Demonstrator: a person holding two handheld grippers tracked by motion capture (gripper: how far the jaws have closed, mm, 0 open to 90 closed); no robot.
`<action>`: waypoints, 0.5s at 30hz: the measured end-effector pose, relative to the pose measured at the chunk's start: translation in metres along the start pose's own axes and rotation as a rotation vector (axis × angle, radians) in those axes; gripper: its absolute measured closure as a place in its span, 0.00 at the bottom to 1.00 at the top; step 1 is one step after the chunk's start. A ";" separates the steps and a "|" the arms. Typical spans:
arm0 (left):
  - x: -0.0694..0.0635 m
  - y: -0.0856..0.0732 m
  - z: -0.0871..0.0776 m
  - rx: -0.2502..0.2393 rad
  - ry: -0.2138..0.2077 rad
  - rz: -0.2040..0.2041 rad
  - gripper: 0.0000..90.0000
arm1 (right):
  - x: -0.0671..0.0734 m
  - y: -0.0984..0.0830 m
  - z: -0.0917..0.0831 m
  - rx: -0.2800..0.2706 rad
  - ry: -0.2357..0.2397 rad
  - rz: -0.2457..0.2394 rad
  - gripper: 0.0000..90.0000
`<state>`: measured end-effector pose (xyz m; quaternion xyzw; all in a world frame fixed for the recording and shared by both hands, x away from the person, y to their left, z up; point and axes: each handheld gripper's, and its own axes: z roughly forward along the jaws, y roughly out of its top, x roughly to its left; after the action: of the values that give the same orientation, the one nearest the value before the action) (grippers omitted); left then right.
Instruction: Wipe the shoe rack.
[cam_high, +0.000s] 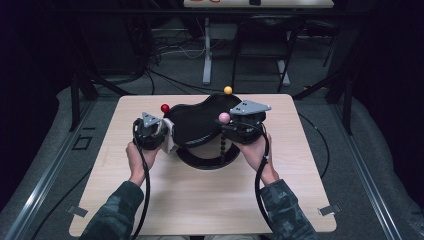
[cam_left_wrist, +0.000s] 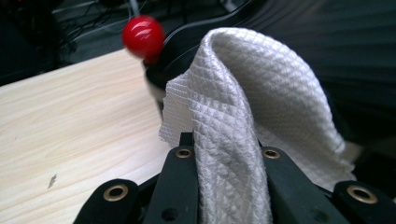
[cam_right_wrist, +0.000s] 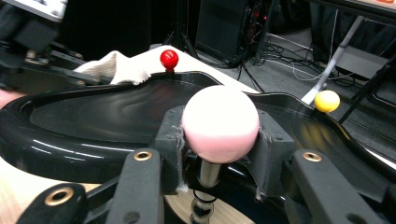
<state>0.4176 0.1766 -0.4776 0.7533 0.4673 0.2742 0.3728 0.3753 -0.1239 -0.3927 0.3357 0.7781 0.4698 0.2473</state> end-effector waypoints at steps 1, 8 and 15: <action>0.002 0.000 0.003 0.008 0.002 -0.009 0.94 | 0.000 0.000 0.000 -0.004 -0.003 -0.003 0.67; 0.017 0.000 0.024 0.048 0.029 -0.054 0.94 | 0.001 0.000 0.000 0.003 -0.013 -0.004 0.67; 0.029 0.006 0.038 0.080 0.056 -0.061 0.94 | 0.002 0.001 0.000 0.009 -0.017 -0.011 0.67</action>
<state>0.4618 0.1898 -0.4929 0.7450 0.5108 0.2649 0.3374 0.3741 -0.1224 -0.3921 0.3366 0.7799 0.4622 0.2547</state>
